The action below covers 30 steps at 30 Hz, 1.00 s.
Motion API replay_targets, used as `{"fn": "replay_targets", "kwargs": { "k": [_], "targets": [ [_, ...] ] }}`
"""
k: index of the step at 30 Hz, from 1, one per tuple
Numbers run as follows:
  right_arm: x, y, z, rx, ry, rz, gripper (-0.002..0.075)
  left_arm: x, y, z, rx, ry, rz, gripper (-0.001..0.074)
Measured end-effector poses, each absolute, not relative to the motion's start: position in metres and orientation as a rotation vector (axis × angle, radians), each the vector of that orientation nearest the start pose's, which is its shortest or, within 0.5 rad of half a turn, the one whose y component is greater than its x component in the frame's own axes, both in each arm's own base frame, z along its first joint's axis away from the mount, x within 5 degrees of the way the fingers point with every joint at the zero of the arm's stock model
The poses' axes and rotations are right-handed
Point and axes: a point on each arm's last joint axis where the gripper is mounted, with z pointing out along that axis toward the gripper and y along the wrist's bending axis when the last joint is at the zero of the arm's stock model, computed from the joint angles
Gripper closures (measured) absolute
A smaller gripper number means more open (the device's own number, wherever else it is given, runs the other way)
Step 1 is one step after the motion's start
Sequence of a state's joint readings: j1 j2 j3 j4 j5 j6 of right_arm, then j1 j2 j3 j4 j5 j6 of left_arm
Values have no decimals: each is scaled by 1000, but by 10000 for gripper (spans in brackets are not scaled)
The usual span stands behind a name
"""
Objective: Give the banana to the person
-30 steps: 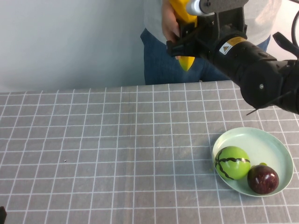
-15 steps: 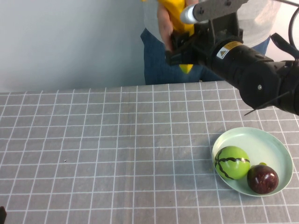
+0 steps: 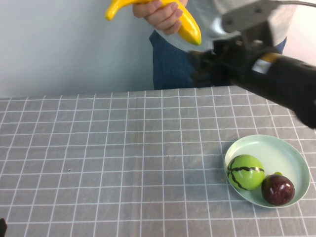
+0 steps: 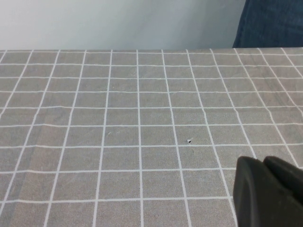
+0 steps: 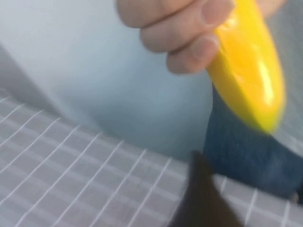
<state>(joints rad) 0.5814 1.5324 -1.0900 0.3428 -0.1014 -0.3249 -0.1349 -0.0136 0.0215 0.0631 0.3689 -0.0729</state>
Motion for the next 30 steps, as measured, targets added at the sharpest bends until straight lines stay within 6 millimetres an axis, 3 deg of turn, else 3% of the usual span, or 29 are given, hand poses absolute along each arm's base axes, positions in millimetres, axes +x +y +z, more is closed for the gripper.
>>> {"fn": "replay_targets", "kwargs": {
  "k": [5,8,13,17,25,30],
  "targets": [
    [234,154,339,-490,1786,445,606,52,-5,174,97,1858,-82,740],
    [198,134,348,-503,1773,478,696,52,-5,174,97,1858,-82,740],
    [151,109,347,-563,1800,518,726,52,-5,174,97,1858,-82,740],
    [130,97,346,-568,1775,530,729,52,-5,174,97,1858,-82,740],
    [116,87,357,-575,1693,505,731,52,-5,174,97,1858,-82,740],
    [115,73,335,-602,1725,367,731,52,-5,174,97,1858,-82,740]
  ]
}}
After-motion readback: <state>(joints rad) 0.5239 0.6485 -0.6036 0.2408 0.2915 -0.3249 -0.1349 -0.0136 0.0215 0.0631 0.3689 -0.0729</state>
